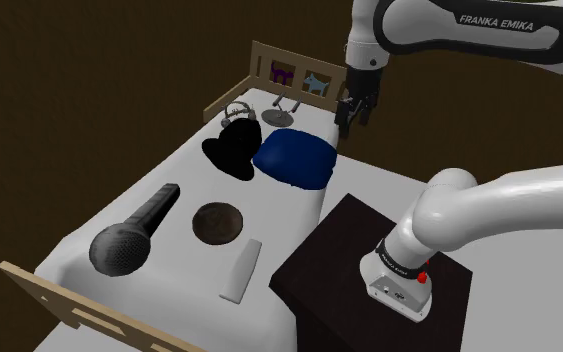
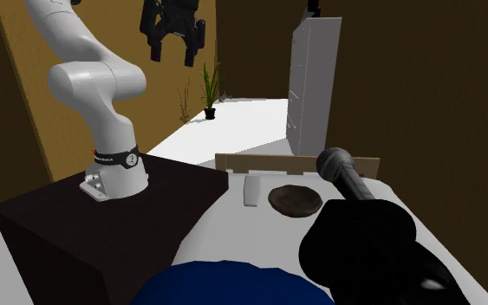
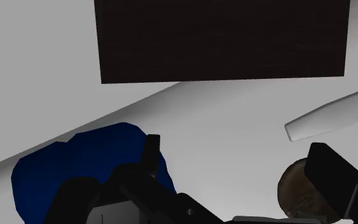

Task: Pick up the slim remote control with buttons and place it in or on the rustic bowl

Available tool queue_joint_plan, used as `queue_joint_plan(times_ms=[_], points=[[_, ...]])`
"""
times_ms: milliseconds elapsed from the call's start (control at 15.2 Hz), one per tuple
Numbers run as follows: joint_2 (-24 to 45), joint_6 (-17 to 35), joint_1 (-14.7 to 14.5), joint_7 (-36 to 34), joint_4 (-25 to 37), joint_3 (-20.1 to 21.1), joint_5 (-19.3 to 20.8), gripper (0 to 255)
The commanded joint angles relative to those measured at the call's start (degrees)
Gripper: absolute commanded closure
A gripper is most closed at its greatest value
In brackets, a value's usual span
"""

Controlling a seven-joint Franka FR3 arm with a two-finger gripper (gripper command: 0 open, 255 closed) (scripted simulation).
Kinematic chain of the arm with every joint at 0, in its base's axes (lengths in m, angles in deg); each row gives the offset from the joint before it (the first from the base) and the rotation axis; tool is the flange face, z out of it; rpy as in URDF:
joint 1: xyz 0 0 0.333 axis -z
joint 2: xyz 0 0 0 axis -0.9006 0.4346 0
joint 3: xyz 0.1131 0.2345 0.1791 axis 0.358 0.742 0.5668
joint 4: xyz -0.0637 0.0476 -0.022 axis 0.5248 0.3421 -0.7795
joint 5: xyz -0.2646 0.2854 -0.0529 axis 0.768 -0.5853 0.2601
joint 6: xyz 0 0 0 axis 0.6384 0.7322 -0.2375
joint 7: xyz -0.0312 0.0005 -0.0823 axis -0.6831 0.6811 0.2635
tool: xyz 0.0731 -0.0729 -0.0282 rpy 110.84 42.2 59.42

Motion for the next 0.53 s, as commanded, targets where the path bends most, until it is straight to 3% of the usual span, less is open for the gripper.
queue_joint_plan(times_ms=[0, 462], points=[[0.0, 0.0, 0.0, 0.0, 0.0, 0.0, 0.0, 0], [-4.35, 9.84, -0.24, -15.12, -12.85, 6.89, -7.72, 0]])
